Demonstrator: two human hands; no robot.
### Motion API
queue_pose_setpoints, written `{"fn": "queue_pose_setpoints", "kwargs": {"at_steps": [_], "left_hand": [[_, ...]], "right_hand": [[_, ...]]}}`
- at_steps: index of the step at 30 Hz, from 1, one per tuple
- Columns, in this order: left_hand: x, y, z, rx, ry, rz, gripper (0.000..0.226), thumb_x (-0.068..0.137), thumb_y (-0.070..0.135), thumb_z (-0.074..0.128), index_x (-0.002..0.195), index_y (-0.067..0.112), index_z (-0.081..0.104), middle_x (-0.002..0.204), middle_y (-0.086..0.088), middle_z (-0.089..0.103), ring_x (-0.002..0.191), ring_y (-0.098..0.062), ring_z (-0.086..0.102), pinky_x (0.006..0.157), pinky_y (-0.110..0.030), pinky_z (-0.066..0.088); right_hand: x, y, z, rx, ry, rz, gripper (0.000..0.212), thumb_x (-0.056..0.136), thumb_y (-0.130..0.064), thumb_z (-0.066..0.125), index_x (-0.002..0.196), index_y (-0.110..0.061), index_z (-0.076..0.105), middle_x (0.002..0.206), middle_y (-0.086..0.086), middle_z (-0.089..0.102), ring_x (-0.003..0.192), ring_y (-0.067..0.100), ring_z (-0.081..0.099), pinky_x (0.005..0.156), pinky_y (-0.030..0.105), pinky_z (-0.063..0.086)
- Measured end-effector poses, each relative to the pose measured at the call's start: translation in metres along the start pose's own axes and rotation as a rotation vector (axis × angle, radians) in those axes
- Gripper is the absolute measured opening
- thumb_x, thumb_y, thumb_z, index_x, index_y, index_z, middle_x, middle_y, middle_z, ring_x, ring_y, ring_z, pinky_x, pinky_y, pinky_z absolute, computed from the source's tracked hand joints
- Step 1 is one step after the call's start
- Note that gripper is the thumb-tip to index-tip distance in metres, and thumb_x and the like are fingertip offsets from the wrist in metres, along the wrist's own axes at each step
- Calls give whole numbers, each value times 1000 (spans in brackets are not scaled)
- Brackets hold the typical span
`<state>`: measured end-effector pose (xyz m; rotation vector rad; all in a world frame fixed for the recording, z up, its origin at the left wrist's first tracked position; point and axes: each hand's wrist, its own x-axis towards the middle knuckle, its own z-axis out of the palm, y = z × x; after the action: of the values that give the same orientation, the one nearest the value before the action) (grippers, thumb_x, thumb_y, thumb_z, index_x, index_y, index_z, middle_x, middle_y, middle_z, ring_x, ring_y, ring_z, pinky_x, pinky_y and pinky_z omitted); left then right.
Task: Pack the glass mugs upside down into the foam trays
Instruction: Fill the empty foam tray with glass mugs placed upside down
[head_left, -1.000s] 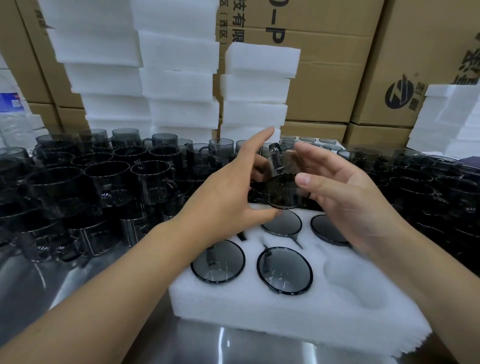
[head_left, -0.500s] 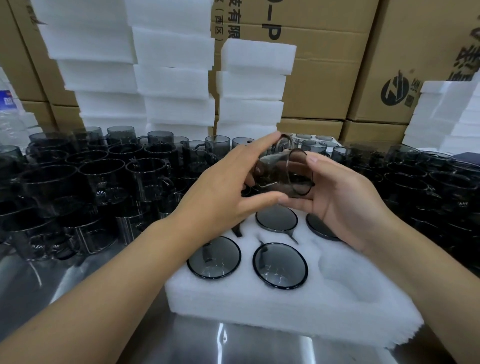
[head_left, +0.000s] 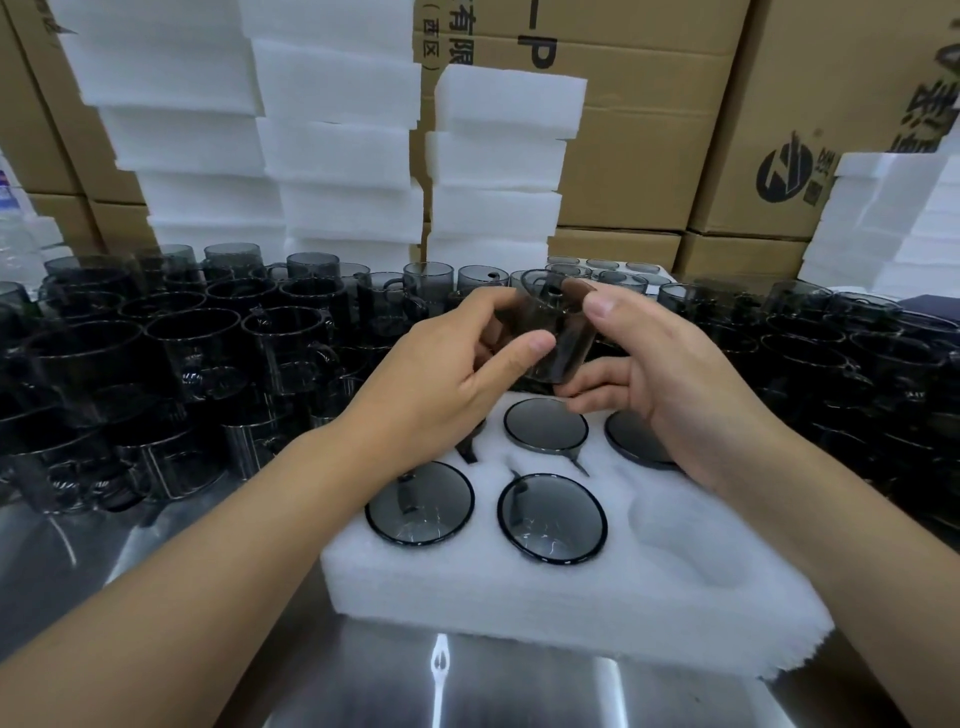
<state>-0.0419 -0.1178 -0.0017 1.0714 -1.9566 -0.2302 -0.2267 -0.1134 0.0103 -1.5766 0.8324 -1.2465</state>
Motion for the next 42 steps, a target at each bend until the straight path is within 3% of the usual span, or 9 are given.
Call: {"fn": "queue_pose_setpoints", "kwargs": {"at_steps": [4,7,9,13,18,21,26,33,42], "left_hand": [[0,0,1,-36,3,26,57,74,67,48,120,33,51,79,15,56,71,1,56,64,-14,44],[0,0,0,-99,-57,75,43,75,48,71,111,45,49,80,15,54,66,2,56,62,-10,44],[0,1,-1,-147,-99,97,56,70,45,80,111,54,44,84,13,54,66,0,59,63,-13,47],[0,2,0,-173,-140,73,85,62,65,69,137,43,37,87,15,59,75,-6,62,66,-16,49],[-2,-1,1,-149,-142,92,62,77,53,63,133,43,39,88,13,63,74,-4,62,67,-22,52],[-2,0,1,-130,-154,88,52,80,45,61,127,46,38,86,13,63,74,-5,62,67,-23,52],[-3,0,-1,-55,-174,91,40,81,46,57,120,42,50,82,14,64,74,-3,61,66,-15,47],[-3,-1,-3,-18,-159,110,34,85,39,61,119,32,59,80,13,64,72,-3,60,67,-20,48],[-3,1,-3,14,-176,113,37,80,47,55,114,33,63,78,15,64,71,-2,59,70,-25,51]], "right_hand": [[-4,1,2,-262,25,-91,53,56,-57,75,105,-42,62,98,-9,68,73,14,69,69,32,59],[-6,1,3,-439,77,-110,54,53,-62,75,101,-44,61,107,-3,65,86,15,68,83,39,56],[-8,-1,1,-448,91,-111,51,55,-59,75,100,-40,62,102,-5,66,85,19,68,83,45,55],[-18,-12,-11,-421,78,-74,53,63,-49,82,109,-36,59,100,-10,68,75,18,71,71,43,59],[-47,-26,-37,-454,-1,-36,47,65,-43,81,106,-30,62,92,-14,73,76,6,70,63,14,52],[-64,-32,-46,-527,-64,-21,40,65,-33,71,104,-31,63,96,-13,72,87,8,69,72,20,54],[-85,-40,-48,-743,-176,-9,53,56,-57,73,105,-48,56,108,-20,65,105,-1,60,90,28,43],[-90,-43,-40,-975,-177,-1,65,45,-79,67,102,-54,47,101,-31,60,99,-7,56,78,15,43],[-80,-48,-42,-1092,-306,123,71,39,-87,61,102,-55,47,105,-33,51,99,-6,50,78,16,43]]}}
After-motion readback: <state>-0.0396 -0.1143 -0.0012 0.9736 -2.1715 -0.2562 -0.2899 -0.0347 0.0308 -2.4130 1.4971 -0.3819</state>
